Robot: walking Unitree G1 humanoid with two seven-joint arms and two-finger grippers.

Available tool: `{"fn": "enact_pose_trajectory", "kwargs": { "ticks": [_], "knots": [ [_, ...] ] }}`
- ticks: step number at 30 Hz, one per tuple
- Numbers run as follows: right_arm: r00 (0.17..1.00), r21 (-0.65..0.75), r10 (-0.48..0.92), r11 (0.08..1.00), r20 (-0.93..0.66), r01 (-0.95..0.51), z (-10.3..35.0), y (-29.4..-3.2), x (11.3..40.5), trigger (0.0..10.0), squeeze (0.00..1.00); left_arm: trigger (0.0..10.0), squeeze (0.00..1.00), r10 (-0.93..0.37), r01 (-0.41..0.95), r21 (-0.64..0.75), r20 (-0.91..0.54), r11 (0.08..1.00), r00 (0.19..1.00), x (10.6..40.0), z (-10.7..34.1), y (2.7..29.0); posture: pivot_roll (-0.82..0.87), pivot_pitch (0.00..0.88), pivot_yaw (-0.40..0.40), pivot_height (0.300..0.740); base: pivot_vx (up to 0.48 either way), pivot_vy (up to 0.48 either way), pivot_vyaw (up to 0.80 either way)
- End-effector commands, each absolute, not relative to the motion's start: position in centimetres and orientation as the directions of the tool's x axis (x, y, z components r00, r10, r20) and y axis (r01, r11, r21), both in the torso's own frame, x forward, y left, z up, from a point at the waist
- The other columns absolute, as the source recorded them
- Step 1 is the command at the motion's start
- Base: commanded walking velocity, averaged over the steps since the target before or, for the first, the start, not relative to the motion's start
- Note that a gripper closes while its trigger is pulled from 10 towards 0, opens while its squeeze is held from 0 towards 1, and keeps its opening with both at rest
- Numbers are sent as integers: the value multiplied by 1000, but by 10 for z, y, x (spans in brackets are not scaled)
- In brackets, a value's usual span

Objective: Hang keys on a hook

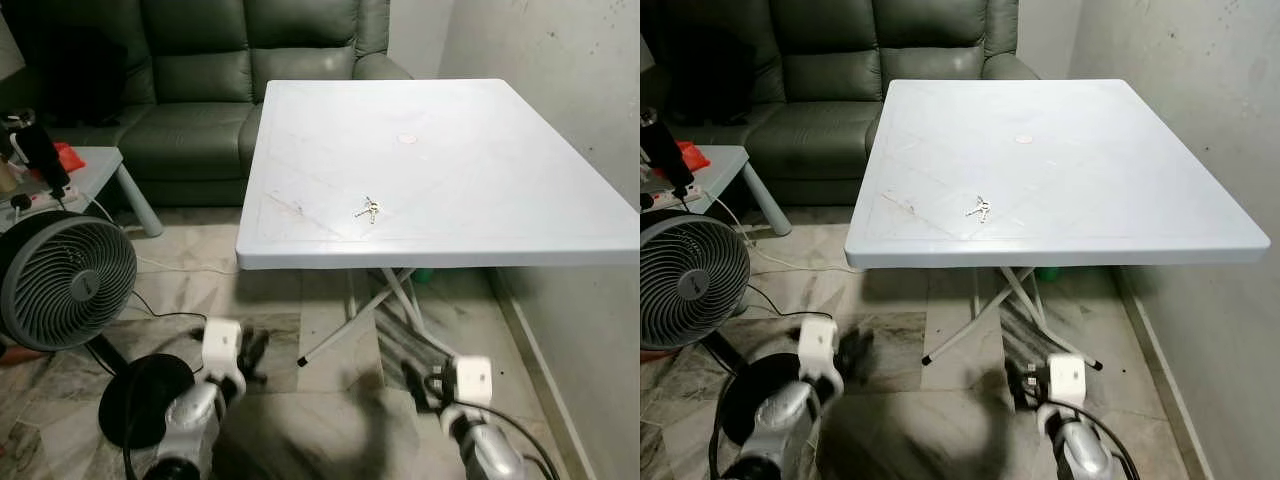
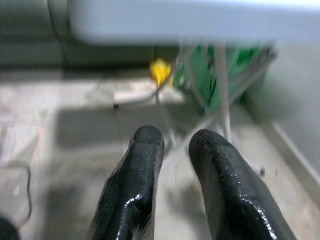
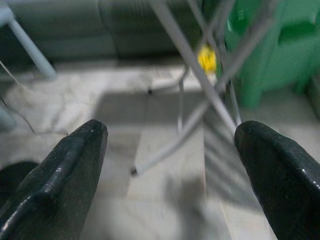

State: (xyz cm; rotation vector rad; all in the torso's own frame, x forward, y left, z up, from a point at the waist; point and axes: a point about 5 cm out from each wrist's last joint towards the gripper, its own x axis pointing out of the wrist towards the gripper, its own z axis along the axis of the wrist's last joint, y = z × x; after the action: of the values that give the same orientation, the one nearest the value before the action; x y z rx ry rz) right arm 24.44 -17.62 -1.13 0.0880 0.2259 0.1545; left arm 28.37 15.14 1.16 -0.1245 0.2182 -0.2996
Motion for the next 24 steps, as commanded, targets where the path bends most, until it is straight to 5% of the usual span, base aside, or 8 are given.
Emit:
{"fn": "enact_pose_trajectory", "kwargs": {
  "ticks": [1,15,16,17,24],
  "knots": [
    [972,98,181,981,-146,-168,-2,-169,248,10000,1000,10000,0,-290,270,-158,-123,950,949,289,23,155,-128,0,34,740,0,0,0],
    [952,33,258,963,163,-267,74,-140,275,10000,1000,10000,0,-277,303,-155,170,940,946,314,99,155,-118,0,42,740,0,0,0],
    [946,40,270,959,179,-281,79,-138,276,10000,663,10000,0,-269,296,-152,175,943,947,315,104,156,-119,0,42,740,0,0,0],
    [938,44,283,954,198,-297,87,-135,277,10000,0,10000,0,-256,283,-150,175,947,951,316,109,156,-118,0,42,740,0,0,0],
    [924,15,307,948,227,-318,105,-131,276,10000,0,10000,0,-241,271,-161,185,949,953,309,119,154,-118,0,41,740,0,0,0]
  ]
}}
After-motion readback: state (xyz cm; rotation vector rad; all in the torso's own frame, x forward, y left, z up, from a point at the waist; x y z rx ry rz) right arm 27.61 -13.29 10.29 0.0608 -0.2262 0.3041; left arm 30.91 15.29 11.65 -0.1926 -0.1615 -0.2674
